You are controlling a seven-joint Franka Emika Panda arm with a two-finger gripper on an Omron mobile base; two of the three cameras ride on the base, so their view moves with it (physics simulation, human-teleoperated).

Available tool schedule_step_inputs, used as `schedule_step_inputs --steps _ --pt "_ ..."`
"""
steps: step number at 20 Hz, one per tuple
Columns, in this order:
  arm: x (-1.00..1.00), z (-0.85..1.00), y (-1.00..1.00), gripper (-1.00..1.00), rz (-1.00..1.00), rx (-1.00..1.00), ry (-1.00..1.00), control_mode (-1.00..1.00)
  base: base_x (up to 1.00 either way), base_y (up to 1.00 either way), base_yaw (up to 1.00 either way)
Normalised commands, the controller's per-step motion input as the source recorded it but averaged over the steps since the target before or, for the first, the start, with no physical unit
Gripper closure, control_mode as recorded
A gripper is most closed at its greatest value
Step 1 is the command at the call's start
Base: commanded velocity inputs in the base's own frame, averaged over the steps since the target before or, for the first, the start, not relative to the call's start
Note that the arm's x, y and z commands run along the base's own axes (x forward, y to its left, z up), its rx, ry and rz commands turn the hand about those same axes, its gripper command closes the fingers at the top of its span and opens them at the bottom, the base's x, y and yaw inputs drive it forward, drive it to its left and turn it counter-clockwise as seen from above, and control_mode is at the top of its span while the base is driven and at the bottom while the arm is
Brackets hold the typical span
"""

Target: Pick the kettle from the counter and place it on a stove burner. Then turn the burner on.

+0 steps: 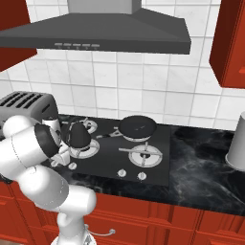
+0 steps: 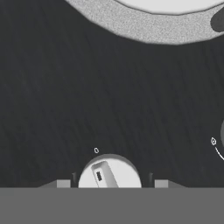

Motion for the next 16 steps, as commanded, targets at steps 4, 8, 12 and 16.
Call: schedule_step_inputs --steps 4,8,12,16 --pt "0.00 0.00 0.00 1.00 0.00 0.00 0.00 -1.00 0.00 0.00 0.00" --pt "0.00 0.00 0.00 1.00 0.00 0.00 0.00 -1.00 0.00 0.00 0.00" --pt "0.00 0.00 0.00 1.00 0.00 0.00 0.00 -1.00 0.00 0.00 0.00" --pt "0.00 0.00 0.00 1.00 0.06 0.00 0.00 -1.00 0.00 0.00 0.00"
